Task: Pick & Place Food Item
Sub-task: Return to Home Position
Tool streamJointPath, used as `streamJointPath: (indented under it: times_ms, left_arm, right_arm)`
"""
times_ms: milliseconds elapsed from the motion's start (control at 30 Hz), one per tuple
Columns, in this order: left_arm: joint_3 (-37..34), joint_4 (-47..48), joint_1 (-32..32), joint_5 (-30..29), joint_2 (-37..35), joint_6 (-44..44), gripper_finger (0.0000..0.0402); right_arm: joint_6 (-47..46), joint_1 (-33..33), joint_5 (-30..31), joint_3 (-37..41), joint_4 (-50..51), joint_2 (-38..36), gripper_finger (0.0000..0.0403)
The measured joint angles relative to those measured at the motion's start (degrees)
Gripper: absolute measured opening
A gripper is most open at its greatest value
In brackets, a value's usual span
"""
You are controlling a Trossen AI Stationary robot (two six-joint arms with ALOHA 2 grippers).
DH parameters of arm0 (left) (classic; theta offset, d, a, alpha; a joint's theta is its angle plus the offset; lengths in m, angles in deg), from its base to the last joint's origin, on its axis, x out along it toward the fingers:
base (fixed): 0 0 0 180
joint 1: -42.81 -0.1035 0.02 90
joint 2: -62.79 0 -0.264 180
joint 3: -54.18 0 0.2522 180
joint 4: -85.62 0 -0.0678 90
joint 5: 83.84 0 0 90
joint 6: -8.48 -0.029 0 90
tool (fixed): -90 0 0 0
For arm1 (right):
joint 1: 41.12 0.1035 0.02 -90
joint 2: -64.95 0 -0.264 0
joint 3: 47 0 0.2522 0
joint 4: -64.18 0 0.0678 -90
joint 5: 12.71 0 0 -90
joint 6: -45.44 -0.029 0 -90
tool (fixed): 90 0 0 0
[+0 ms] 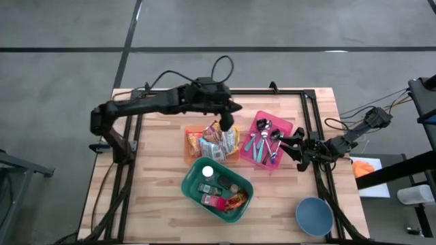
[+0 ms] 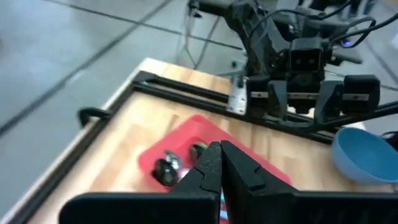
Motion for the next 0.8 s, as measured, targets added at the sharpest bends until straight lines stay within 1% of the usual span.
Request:
streamJointPath:
  times_ms: [100,167,267,500,667,800]
  left_arm:
    - [-4.17,-0.08,0.18,-2.69,-5.1,-0.52,0.0001]
    - [-8.62,-2.84,0.16,-3.66,-9.39,-0.53,0.0001]
    - [-17.42,-9.14,0.14,-5.85,-16.7,-0.51,0.0001]
    - [-40.36,-23.44,0.09,-11.95,-34.58,-0.5,0.0]
    - [-55.0,-33.15,0.01,-13.81,-46.96,-0.51,0.0]
    - [-64.43,-38.61,0.01,-14.89,-56.72,-0.5,0.0]
  right_arm:
    - [0.0,0.0,0.01,0.0,-0.03,0.0,0.0171]
    - [0.0,0.0,0.01,0.0,0.03,0.0,0.0171]
    - [0.0,0.0,0.0,0.0,0.04,0.0,0.0171]
    - [0.0,0.0,0.02,0.0,0.0,0.0,0.0171]
    - [0.0,-0.01,0.02,0.0,-0.01,0.0,0.0171]
    - [0.0,-0.02,0.02,0.0,0.0,0.0,0.0171]
